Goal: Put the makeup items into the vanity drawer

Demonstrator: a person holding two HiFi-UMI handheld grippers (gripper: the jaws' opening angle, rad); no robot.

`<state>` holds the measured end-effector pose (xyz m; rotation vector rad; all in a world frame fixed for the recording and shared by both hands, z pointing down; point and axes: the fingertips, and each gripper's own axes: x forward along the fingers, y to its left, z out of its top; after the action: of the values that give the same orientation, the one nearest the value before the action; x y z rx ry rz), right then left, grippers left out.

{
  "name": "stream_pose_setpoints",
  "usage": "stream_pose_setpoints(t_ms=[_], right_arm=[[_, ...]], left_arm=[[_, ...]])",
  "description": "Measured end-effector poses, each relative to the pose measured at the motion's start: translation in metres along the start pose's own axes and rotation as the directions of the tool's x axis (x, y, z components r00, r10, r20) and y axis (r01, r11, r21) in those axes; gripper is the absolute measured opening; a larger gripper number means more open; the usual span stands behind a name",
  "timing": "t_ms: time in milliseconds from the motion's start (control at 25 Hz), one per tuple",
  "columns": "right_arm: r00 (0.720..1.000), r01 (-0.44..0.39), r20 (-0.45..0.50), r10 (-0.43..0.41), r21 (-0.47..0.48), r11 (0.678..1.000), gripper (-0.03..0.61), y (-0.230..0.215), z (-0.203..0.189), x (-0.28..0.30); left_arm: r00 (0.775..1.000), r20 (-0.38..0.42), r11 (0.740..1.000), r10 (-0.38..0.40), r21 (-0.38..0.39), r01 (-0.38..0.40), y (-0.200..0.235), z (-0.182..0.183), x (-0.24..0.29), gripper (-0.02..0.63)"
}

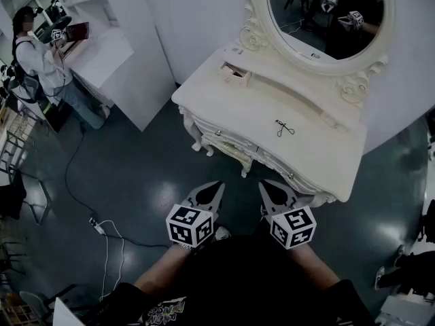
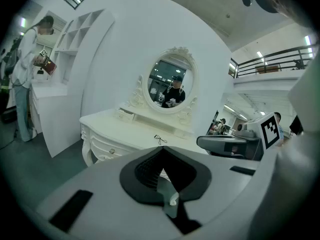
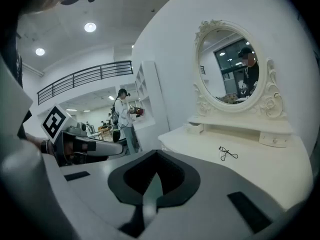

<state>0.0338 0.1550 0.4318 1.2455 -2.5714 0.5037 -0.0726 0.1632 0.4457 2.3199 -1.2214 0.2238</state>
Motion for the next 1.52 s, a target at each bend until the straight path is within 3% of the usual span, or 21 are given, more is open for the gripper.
stream_pose_setpoints(t_ms=[880,1520], right_arm=[[0.999,-0.039,0.002,0.039,0.041,0.998,0.029,0.001,-0.001,0.004],[0.999,0.052,0.003,-0.052,0.066,0.996,0.029,-0.002,-0.010,-0.013]], left_arm=[[1.000,-0.007,1.000,0.005,-0.009,-0.006,-0.001,-0.002,0.002,0.000],[0.997,-0.042,0.998,-0.065,-0.009,0.065,-0.008,-0.014,-0.002,0.000]])
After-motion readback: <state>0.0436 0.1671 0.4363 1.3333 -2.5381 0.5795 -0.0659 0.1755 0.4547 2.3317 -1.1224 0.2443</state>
